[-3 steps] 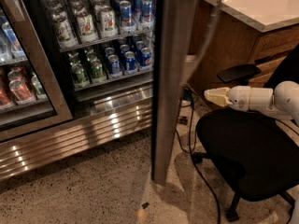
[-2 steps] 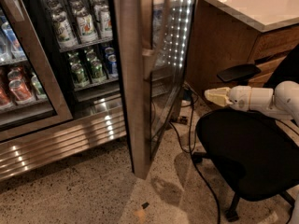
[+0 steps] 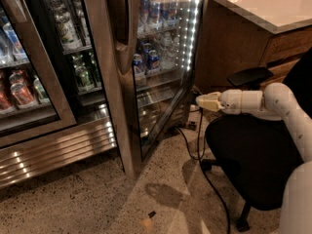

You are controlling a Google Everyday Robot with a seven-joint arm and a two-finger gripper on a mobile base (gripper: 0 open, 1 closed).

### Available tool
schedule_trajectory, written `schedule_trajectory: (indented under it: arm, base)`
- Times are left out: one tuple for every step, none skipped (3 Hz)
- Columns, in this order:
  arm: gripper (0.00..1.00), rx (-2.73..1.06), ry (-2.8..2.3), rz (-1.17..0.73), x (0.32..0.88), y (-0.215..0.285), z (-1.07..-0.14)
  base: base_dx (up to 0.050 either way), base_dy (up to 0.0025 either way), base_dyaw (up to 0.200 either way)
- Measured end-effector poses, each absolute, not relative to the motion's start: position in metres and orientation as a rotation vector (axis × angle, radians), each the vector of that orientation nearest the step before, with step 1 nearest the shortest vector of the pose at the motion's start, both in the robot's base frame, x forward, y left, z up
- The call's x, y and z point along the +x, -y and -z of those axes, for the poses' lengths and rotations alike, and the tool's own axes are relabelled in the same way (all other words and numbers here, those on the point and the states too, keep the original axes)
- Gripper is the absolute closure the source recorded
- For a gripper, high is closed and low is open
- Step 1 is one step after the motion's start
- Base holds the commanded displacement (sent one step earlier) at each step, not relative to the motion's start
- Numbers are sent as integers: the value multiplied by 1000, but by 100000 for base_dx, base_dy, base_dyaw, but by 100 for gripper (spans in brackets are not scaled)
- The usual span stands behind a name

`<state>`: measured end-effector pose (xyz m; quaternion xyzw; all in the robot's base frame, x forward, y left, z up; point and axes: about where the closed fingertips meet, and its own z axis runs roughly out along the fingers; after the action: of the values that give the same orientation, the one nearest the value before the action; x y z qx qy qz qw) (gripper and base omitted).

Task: Close right fridge door

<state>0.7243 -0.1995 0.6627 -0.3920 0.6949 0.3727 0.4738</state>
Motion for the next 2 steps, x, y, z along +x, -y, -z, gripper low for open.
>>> schedule_trajectory:
  arm:
    - [100,-997,-1665,-885,732,172,-660]
    - [100,-997,-1665,-885,732,172,-660]
  base:
    - [0,0,0]
    - [0,0,0]
